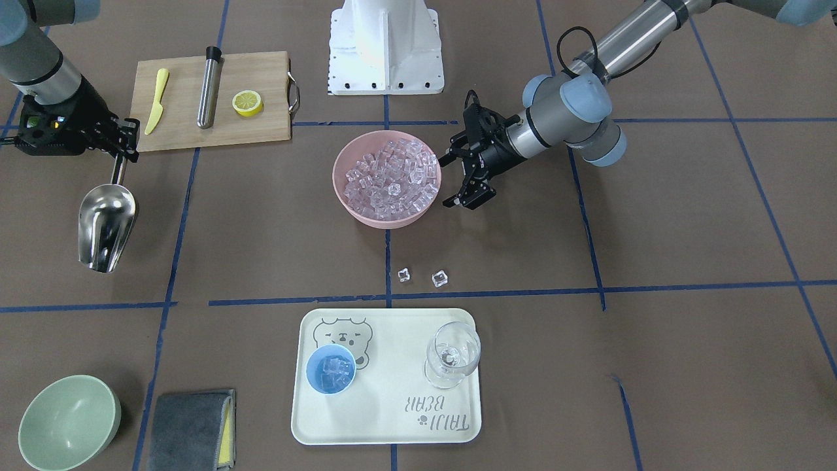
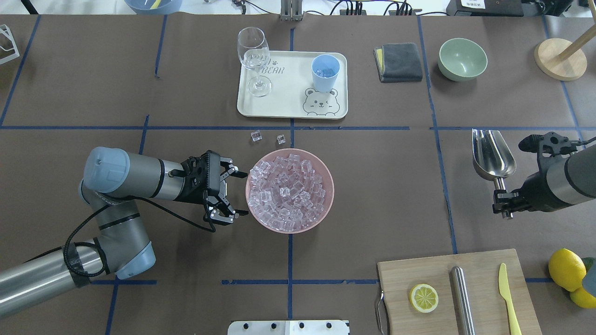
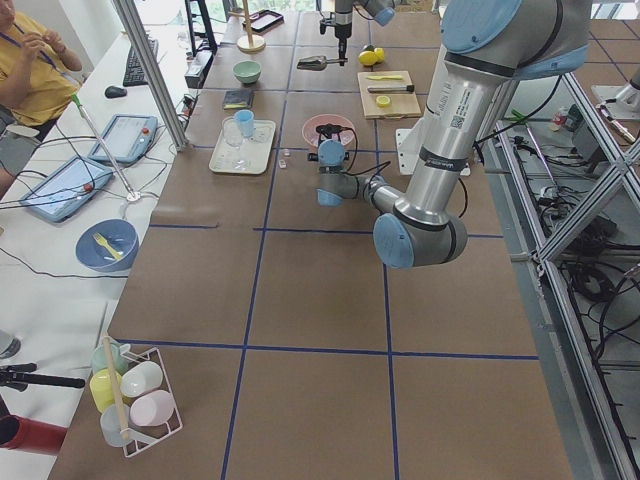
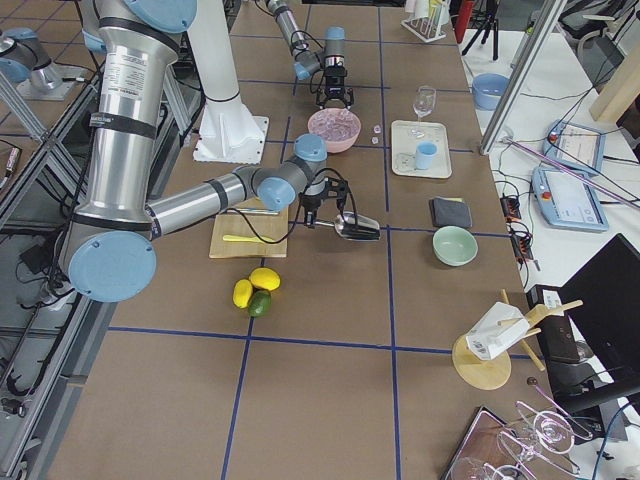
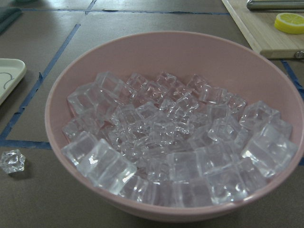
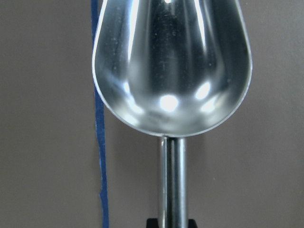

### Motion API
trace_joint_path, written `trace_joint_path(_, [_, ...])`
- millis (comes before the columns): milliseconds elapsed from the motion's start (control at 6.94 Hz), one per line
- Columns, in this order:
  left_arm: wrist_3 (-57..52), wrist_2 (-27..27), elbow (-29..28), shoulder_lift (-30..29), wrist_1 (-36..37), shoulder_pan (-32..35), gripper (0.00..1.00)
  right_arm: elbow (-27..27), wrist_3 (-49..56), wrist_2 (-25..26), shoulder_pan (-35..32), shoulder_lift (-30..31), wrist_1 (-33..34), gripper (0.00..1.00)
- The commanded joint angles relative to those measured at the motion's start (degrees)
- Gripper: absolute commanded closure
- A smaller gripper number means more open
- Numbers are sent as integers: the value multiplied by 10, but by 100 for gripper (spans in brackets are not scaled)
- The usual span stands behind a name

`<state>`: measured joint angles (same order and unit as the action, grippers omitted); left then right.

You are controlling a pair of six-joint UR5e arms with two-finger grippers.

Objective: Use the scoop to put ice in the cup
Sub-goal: 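Carry the empty scoop back with the right gripper to its spot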

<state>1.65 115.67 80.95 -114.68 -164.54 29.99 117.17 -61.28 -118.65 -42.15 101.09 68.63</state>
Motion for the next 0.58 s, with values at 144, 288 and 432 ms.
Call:
trace_joint_path(144, [2, 0, 0, -1, 0, 0, 0, -26, -9, 45, 50, 2, -29, 100])
trace_joint_path(288, [2, 0, 0, -1, 0, 0, 0, -38, -9, 55, 62, 2, -29, 100])
trace_joint_path(432, [1, 0, 0, -1, 0, 0, 0, -41, -9, 57, 65, 2, -28, 100])
